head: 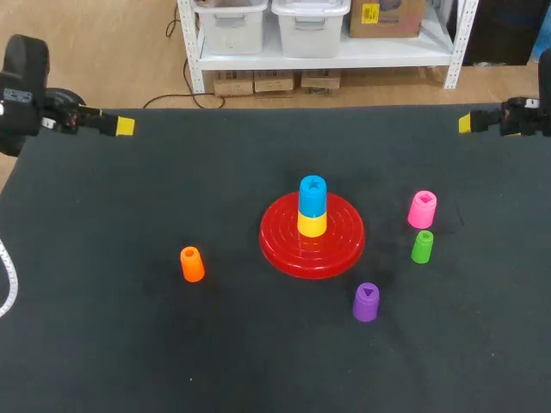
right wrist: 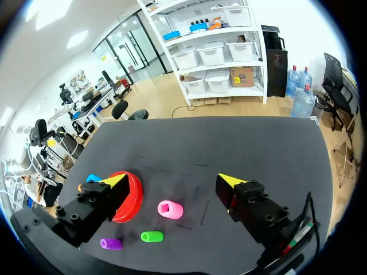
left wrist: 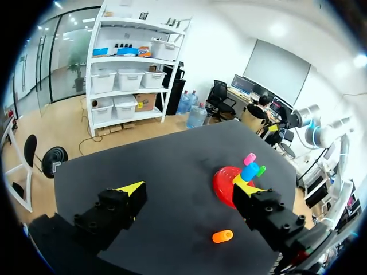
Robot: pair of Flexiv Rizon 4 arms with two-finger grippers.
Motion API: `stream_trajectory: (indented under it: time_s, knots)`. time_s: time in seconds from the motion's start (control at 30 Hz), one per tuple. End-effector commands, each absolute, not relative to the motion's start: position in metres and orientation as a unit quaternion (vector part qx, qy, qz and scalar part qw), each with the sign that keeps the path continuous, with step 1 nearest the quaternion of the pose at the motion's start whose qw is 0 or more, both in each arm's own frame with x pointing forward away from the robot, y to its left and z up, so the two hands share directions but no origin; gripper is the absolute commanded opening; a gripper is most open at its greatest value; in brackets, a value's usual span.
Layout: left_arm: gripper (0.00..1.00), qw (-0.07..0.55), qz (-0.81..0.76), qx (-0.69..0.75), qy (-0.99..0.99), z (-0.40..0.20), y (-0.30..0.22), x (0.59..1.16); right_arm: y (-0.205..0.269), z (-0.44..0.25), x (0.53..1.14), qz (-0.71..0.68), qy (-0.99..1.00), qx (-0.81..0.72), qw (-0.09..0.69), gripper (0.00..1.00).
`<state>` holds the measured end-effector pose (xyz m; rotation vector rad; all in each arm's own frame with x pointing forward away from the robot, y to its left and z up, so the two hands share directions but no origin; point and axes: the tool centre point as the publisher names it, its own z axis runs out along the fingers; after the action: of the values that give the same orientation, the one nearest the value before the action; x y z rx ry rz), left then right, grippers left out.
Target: Pick up and stack the cylinders on the red base in this order: pink,purple,orange,green
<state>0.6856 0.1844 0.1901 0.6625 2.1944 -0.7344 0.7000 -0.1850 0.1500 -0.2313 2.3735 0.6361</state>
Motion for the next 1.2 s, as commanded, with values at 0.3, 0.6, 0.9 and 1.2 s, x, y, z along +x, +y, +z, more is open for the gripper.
stream_trajectory:
  time_s: [0.3,0.6,0.9,1.2]
  knots:
    - [1.00,0.422,-0.275,0.425,0.752,0.175,0.189,0.648,-0.185,0.150,0.700,0.243,0.908,-0.088,0.330,1.00]
    - [1.00,0.373,-0.326,0.547,0.675,0.176,0.212,0.624,-0.185,0.150,0.700,0.243,0.908,-0.088,0.330,1.00]
    - [1.00,0.345,-0.291,0.608,0.653,0.175,0.208,0.617,-0.185,0.150,0.700,0.243,0.908,-0.088,0.330,1.00]
    - [1.00,0.343,-0.285,0.627,0.639,0.174,0.207,0.616,-0.185,0.150,0.700,0.243,0.908,-0.088,0.330,1.00]
